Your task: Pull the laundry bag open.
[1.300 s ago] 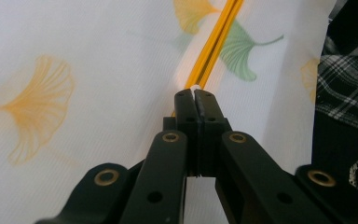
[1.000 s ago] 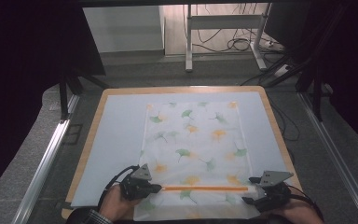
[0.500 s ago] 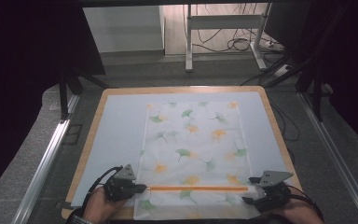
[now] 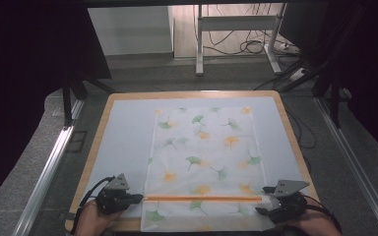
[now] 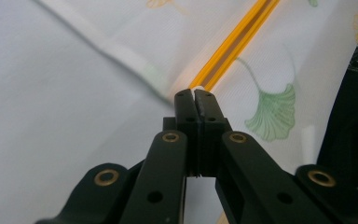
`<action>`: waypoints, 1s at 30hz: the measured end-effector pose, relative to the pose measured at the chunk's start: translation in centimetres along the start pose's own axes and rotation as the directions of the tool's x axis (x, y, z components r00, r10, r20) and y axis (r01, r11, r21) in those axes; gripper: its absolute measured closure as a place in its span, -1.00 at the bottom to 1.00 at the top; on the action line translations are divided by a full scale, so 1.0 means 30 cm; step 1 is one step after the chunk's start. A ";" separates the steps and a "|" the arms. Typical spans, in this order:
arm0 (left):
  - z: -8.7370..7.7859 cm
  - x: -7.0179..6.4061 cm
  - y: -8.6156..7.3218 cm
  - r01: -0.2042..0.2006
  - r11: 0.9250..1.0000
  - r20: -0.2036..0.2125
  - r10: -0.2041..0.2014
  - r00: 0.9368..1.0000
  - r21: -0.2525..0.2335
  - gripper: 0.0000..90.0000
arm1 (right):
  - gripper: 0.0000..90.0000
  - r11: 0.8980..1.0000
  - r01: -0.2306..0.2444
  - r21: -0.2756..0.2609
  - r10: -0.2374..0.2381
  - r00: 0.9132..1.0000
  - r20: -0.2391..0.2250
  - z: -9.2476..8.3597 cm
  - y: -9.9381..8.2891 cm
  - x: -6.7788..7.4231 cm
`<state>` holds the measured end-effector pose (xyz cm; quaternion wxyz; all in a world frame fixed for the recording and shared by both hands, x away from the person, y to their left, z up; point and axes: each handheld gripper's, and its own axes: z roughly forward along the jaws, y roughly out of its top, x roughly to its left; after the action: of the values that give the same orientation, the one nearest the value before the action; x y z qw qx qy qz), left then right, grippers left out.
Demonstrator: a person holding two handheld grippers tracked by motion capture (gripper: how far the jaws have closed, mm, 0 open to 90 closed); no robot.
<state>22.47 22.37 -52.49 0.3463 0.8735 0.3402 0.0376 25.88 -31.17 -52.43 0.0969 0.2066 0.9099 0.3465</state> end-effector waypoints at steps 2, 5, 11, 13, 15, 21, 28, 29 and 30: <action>-0.010 0.005 -0.010 0.007 1.000 0.004 -0.007 1.000 -0.005 1.00 | -0.49 1.000 0.000 0.000 0.000 1.000 0.000 0.000 0.000 0.000; -0.004 -0.004 -0.007 -0.007 1.000 -0.013 0.008 1.000 0.015 1.00 | -0.49 1.000 -0.001 0.001 0.001 1.000 0.001 0.000 0.000 0.000; -0.003 -0.006 -0.005 -0.008 1.000 -0.015 0.008 1.000 -0.007 0.99 | -0.49 1.000 -0.002 -0.005 0.002 1.000 0.001 0.000 -0.002 0.001; -0.006 -0.010 -0.003 -0.020 1.000 -0.022 0.020 1.000 -0.024 0.95 | -0.50 1.000 0.000 -0.013 0.000 1.000 0.001 -0.001 -0.005 0.001; -0.008 -0.009 -0.002 -0.024 0.999 -0.020 0.023 1.000 -0.035 0.85 | -0.53 1.000 0.004 -0.013 -0.004 1.000 0.006 0.000 -0.004 0.003; -0.007 -0.019 0.006 -0.044 0.997 -0.047 0.041 0.998 -0.068 0.40 | -0.83 0.999 0.039 0.023 -0.039 0.999 0.010 0.006 0.019 0.022; -0.020 -0.036 0.030 -0.053 0.992 -0.085 0.044 0.995 -0.114 -0.04 | -0.92 1.000 -0.023 -0.001 0.023 0.999 0.036 -0.016 0.051 0.004; -0.022 -0.038 0.035 -0.052 0.991 -0.087 0.042 0.995 -0.120 -0.09 | -0.92 1.000 -0.031 -0.004 0.031 0.999 0.040 -0.017 0.058 0.003; -0.024 -0.040 0.041 -0.055 0.990 -0.094 0.043 0.995 -0.126 -0.14 | -0.93 0.999 -0.044 -0.007 0.044 0.998 0.040 -0.020 0.069 0.001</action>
<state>22.04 21.40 -50.96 0.3850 0.8548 0.3308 0.1076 26.30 -30.12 -50.60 0.1079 0.2331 0.9020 0.3470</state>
